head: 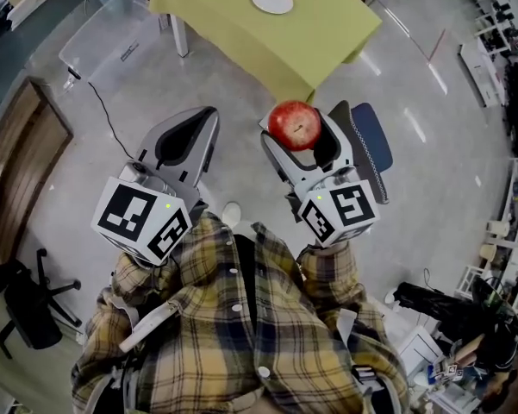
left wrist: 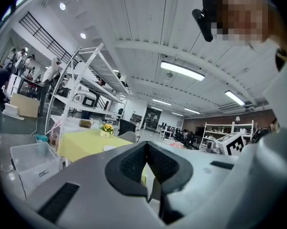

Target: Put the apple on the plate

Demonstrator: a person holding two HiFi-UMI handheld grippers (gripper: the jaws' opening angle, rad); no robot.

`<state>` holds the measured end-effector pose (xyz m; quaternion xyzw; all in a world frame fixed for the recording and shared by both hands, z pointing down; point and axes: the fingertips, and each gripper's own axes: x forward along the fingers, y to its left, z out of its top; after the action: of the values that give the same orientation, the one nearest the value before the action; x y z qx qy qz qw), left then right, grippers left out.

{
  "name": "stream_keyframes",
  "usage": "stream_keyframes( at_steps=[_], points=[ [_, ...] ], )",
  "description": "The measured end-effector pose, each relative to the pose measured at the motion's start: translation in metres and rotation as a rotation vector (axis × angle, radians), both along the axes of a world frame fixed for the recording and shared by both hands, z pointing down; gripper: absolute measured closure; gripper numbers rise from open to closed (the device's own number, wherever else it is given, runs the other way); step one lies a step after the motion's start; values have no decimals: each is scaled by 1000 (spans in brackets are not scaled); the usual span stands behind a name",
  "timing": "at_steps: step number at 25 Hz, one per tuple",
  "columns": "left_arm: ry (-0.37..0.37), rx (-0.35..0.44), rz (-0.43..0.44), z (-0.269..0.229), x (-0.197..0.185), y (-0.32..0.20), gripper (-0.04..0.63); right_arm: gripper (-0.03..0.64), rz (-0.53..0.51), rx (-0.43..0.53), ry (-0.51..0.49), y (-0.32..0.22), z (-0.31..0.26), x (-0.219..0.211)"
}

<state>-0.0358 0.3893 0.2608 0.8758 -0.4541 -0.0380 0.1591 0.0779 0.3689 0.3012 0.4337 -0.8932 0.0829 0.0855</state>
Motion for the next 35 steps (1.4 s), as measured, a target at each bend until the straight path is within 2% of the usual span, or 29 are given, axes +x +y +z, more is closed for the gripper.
stream_keyframes(
  at_steps=[10, 18, 28, 35],
  points=[
    [-26, 4, 86, -6, -64, -80, 589, 224, 106, -2, -9, -75, -4, -49],
    [-48, -42, 164, 1, -99, -121, 589, 224, 181, -39, 4, -109, 2, -81],
    [-42, -97, 187, 26, -100, -171, 589, 224, 224, -93, 19, -150, 23, -77],
    [-43, -94, 177, 30, -79, -225, 589, 224, 220, -104, 2, -205, 29, -56]
  ],
)
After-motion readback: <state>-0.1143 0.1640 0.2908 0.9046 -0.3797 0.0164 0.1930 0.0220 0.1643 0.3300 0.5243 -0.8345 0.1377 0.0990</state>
